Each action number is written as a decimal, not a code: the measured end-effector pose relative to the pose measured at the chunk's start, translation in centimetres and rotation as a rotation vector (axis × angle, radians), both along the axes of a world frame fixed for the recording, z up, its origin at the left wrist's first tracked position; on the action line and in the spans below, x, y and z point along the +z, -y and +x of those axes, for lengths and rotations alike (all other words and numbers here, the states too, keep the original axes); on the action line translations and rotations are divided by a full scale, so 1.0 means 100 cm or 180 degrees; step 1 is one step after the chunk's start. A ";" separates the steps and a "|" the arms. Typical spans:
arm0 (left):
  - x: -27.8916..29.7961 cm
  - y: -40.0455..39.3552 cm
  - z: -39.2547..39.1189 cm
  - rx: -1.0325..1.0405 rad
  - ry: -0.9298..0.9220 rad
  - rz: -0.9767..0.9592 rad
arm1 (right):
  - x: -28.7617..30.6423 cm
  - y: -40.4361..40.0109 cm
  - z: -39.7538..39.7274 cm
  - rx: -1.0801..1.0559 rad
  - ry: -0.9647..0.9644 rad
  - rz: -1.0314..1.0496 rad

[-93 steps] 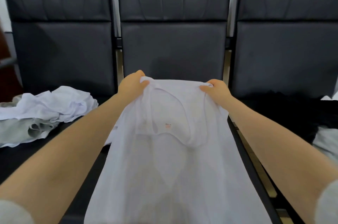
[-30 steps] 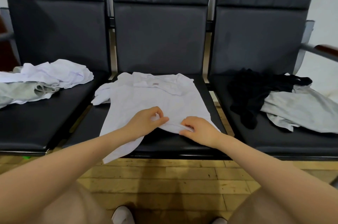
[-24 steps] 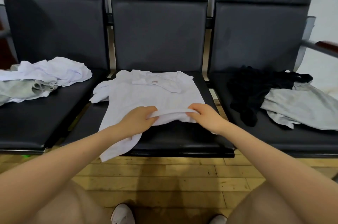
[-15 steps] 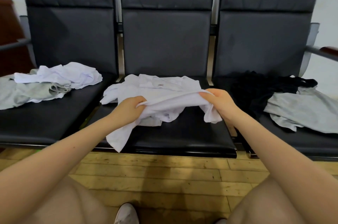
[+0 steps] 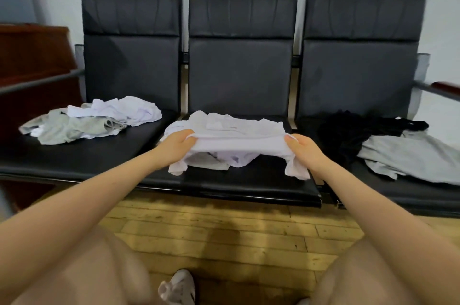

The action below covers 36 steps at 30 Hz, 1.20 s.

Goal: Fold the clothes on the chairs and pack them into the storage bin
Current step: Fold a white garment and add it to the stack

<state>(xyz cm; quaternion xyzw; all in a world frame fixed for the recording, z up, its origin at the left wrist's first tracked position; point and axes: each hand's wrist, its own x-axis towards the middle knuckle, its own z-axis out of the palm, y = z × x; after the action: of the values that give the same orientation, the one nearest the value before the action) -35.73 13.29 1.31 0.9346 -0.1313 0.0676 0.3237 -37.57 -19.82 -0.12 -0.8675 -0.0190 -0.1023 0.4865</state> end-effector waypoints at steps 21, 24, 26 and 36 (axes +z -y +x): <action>0.039 -0.031 0.083 0.0062 -0.0172 -0.0852 | 0.050 0.030 0.043 -0.0535 -0.0215 -0.0526; 0.047 -0.013 0.121 0.0238 0.0047 -0.0779 | 0.042 0.028 0.080 -0.0679 -0.0292 -0.0497; 0.046 -0.005 0.153 0.0309 0.0066 -0.0642 | 0.030 0.032 0.112 -0.0789 -0.0364 -0.0541; 0.009 0.022 0.292 0.0567 0.0123 0.0349 | -0.026 0.045 0.239 -0.1182 -0.0619 -0.1072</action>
<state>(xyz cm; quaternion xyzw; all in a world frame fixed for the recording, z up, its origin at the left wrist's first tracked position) -6.55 11.04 2.16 0.9574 -0.0575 0.1069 0.2621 -13.63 -24.34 -2.69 -0.9305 0.1706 -0.1013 0.3078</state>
